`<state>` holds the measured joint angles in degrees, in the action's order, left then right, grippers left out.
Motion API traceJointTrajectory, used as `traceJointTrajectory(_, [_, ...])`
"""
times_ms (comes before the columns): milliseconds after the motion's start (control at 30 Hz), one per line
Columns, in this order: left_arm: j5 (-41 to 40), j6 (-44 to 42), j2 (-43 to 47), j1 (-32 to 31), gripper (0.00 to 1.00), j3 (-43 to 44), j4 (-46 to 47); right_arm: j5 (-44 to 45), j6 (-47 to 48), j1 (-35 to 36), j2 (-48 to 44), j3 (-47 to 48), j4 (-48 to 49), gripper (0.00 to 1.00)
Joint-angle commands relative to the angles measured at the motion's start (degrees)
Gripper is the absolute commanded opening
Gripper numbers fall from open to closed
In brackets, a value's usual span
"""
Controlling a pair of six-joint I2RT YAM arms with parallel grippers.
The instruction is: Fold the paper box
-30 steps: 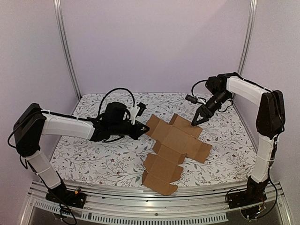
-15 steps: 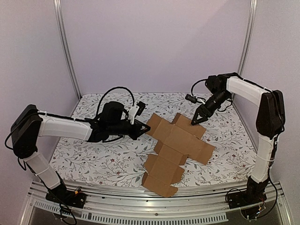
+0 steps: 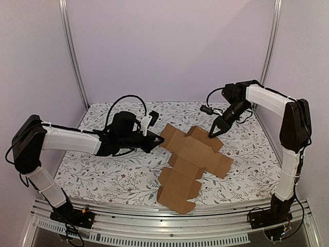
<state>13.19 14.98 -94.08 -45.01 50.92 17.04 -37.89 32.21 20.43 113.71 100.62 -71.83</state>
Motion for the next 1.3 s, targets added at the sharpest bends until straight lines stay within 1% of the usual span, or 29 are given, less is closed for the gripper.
traceJointTrajectory(0, [-1.2, 0.6, 0.7, -1.0, 0.00, -0.8, 2.6, 0.9, -0.1, 1.9, -0.5, -0.3, 0.7, 0.23])
traceJointTrajectory(167, [-1.4, 0.4, 0.7, -1.0, 0.00, -1.6, 3.4, 2.7, -0.9, 2.8, 0.2, -0.3, 1.8, 0.21])
traceJointTrajectory(233, [-1.4, 0.5, 0.7, -1.0, 0.00, -1.8, 3.9, 4.0, -1.5, 3.2, 0.1, -0.2, 2.4, 0.15])
traceJointTrajectory(333, [-1.8, 0.8, 0.5, -1.0, 0.00, -1.9, 4.1, 6.3, -2.3, 3.7, -0.5, 0.2, 3.4, 0.04])
traceJointTrajectory(367, [-2.3, 0.8, 0.4, -1.1, 0.02, -2.0, 4.2, 7.0, -2.5, 3.8, -0.8, 0.3, 3.6, 0.00])
traceJointTrajectory(433, [-3.4, 0.9, 0.5, -1.3, 0.13, -2.5, 4.5, 9.1, -2.6, 4.3, -1.8, 0.3, 4.1, 0.00])
traceJointTrajectory(500, [-3.8, 1.4, 1.2, -1.4, 0.23, -3.4, 4.8, 13.0, -1.5, 5.2, -3.7, 0.4, 4.7, 0.00])
traceJointTrajectory(600, [-3.6, 0.4, 5.1, -1.5, 0.40, -4.7, 2.9, 18.8, 0.9, 6.9, -6.1, 0.9, 5.1, 0.00])
traceJointTrajectory(633, [-3.9, -0.2, 7.0, -1.5, 0.44, -5.4, 1.9, 20.7, 2.3, 7.5, -6.8, 1.2, 5.2, 0.00])
traceJointTrajectory(700, [-4.3, -2.0, 10.7, -1.3, 0.49, -6.4, -1.2, 24.1, 4.3, 8.8, -7.9, 2.0, 5.4, 0.00])
traceJointTrajectory(833, [-5.8, -3.5, 18.4, -0.3, 0.54, -8.5, -7.5, 30.2, 8.9, 12.4, -9.2, 3.2, 6.8, 0.00])
traceJointTrajectory(900, [-6.1, -3.5, 21.7, 0.7, 0.59, -11.4, -7.2, 31.7, 10.9, 14.0, -9.2, 4.1, 7.4, 0.00])
traceJointTrajectory(967, [-8.3, -2.3, 23.7, 1.4, 0.62, -13.8, -5.0, 33.5, 12.9, 16.1, -8.8, 5.0, 7.1, 0.00])
traceJointTrajectory(1067, [-8.5, 2.4, 24.0, 4.7, 0.62, -15.8, -2.1, 39.5, 16.3, 19.9, -9.0, 3.9, 8.9, 0.00])
traceJointTrajectory(1133, [-9.5, 5.1, 23.3, 6.9, 0.59, -17.7, 0.4, 43.6, 19.1, 22.1, -10.1, 1.4, 12.4, 0.00])
traceJointTrajectory(1200, [-10.4, 5.3, 21.3, 8.2, 0.52, -18.6, 1.9, 45.3, 20.8, 23.9, -11.2, -1.7, 15.4, 0.00])
traceJointTrajectory(1267, [-9.3, 4.3, 18.1, 8.5, 0.44, -18.5, 3.2, 46.2, 21.6, 25.0, -12.2, -3.8, 18.3, 0.00])
